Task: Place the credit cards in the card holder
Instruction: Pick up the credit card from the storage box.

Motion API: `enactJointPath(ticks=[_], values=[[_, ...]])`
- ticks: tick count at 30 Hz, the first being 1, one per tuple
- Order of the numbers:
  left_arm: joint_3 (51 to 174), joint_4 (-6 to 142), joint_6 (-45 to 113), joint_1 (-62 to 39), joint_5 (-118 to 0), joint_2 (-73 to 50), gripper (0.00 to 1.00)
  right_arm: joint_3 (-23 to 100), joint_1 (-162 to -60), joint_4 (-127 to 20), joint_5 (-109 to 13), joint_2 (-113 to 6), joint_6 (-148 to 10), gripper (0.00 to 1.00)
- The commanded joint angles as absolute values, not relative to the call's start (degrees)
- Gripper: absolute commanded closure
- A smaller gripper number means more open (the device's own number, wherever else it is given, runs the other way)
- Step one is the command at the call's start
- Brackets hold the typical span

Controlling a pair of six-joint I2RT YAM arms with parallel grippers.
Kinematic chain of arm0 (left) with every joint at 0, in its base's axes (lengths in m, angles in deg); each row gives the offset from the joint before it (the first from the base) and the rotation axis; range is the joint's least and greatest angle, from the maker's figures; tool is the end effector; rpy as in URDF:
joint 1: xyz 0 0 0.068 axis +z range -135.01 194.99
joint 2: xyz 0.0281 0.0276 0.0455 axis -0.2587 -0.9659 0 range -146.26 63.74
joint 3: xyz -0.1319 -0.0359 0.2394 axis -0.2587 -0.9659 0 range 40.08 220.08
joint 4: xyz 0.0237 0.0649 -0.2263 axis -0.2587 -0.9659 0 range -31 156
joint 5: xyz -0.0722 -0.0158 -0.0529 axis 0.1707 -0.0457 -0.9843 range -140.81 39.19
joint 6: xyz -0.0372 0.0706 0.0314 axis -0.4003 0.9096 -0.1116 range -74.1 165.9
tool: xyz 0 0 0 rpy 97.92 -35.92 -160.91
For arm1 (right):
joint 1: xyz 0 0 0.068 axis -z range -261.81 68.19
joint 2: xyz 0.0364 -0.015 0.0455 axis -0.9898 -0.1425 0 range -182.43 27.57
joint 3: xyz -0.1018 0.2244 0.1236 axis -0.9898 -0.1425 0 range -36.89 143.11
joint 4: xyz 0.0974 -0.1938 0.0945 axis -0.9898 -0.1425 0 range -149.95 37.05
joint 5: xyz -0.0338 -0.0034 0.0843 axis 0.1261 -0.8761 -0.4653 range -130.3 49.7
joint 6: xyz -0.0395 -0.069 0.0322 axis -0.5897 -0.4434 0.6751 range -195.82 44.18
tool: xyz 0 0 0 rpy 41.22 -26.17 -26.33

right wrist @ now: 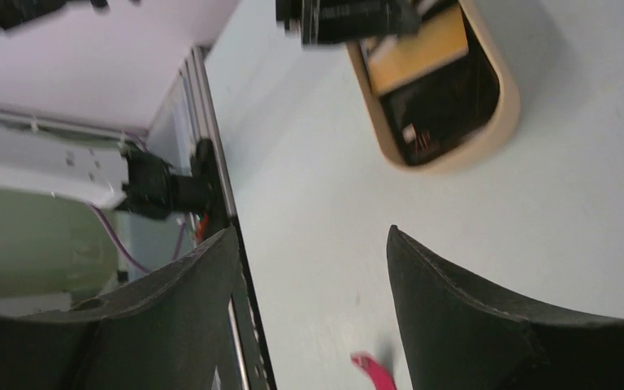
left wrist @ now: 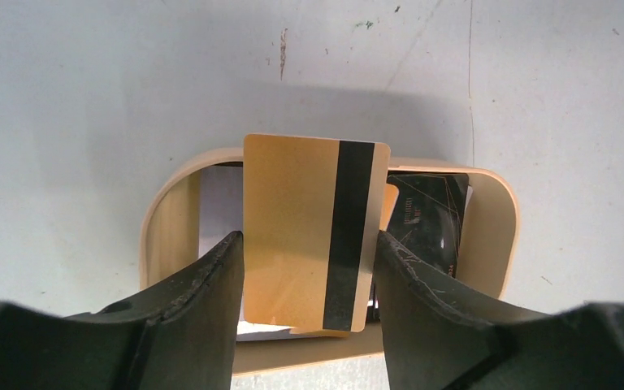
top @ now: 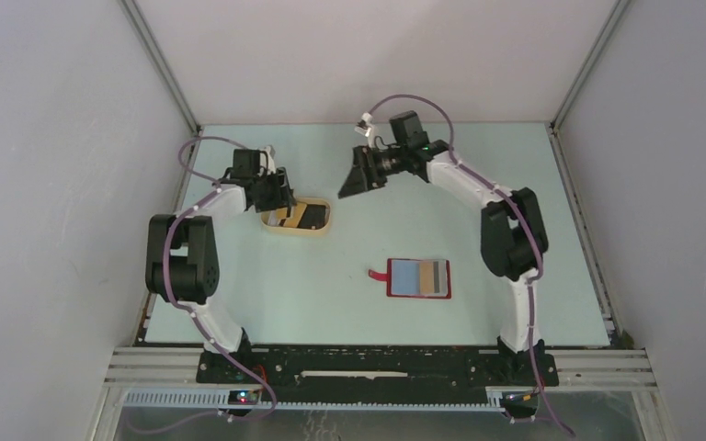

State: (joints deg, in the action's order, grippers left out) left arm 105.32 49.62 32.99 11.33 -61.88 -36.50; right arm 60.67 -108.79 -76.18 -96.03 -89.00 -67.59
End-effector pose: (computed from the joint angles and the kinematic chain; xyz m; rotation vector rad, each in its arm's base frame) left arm 0.3714 -0.0384 0.1844 -0.1158 2.4768 -0.3628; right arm 0.3742 0.2606 0.2595 -0.8844 2.1299 1.4321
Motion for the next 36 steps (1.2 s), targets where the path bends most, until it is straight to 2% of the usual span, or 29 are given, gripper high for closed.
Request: enactJointPath(ticks=[1, 6, 11, 23, 36], values=[[102.5, 53.9, 31.3, 12.7, -67.2, -33.6, 0.62, 68.9, -112.1, -65.1, -93.8, -95.8, -46.7, 0.24], [101.3, 55.6, 30.7, 13.6, -70.2, -34.3, 0.65, 75.0, -114.5, -60.0, -90.0, -102.7, -35.1, 0.27], [99.8, 57.6, 29.7, 14.3, -72.4, -33.6, 0.66, 79.0, -115.9, -55.5, -87.3, -107.9, -25.5, 0.36], [96.9, 60.0, 28.1, 14.5, -75.9, -31.7, 0.67, 85.5, -118.8, -54.4, -80.7, -116.1, -21.5, 0.36], [95.7, 61.1, 27.1, 14.5, -76.7, -31.3, 0.67, 86.8, -119.7, -57.0, -76.6, -118.7, -20.8, 0.37]])
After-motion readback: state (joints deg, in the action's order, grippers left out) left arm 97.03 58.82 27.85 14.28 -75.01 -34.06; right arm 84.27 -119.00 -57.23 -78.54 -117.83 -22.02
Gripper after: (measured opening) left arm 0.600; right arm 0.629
